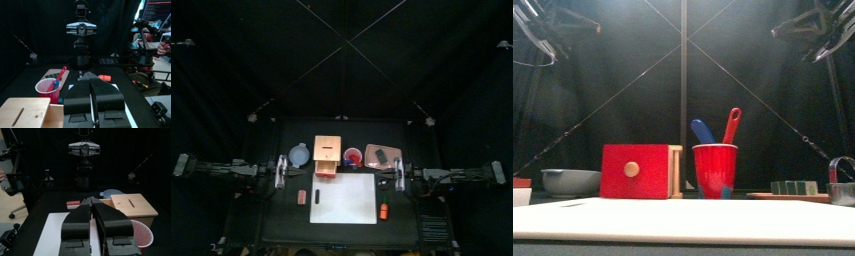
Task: Place sushi on board then cut the sushi with the knife then place the pieces on the plate
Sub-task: Place the sushi on the board
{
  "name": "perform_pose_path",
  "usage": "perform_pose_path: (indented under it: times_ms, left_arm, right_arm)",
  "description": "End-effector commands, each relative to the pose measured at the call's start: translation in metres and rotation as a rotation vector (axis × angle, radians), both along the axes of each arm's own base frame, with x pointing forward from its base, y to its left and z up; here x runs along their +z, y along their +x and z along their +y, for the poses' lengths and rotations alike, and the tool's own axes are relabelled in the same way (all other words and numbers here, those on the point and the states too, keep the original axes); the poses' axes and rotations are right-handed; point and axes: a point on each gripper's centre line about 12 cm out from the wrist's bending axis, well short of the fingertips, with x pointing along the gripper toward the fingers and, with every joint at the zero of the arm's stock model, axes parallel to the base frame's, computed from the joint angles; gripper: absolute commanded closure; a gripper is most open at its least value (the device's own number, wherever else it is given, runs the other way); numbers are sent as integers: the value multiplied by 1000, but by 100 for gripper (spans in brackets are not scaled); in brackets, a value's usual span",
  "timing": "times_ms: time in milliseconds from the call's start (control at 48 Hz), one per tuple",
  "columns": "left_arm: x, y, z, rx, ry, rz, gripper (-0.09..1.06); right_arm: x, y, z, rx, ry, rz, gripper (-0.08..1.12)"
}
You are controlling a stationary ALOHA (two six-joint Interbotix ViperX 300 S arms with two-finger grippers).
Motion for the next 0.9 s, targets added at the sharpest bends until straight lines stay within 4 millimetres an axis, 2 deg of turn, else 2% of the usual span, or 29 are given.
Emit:
perform_pose_path:
  times_ms: [21,83,188,271,312,458,604,667,750,833,896]
  left_arm:
    - [1,3,9,44,5,-9,87]
    - [3,3,10,52,5,-26,86]
    - [7,3,13,64,3,-55,86]
    - [6,3,14,72,-16,-51,86]
    - [5,3,15,74,-30,-50,86]
    - [1,5,17,89,-64,-34,86]
    - [-1,7,17,90,-66,-22,86]
    - [-2,7,18,91,-66,-21,86]
    - [-3,6,18,91,-66,-19,86]
    - [-5,6,17,91,-60,-14,86]
    - [-6,6,18,94,-60,-11,86]
  right_arm:
    - [-3,7,-4,-21,-6,26,107]
    - [-5,12,-12,-58,8,49,107]
    - [-8,22,-39,-177,82,154,107]
    - [-10,23,-64,-285,169,285,107]
    - [-10,18,-82,-366,254,386,107]
    - [-15,-14,-115,-533,532,606,107]
    - [-26,-41,-137,-668,709,653,102]
    - [-35,-49,-139,-694,755,700,92]
    - [-51,-50,-135,-680,808,767,69]
    - [-64,-47,-132,-661,840,808,37]
    - [-73,-44,-135,-664,860,826,17]
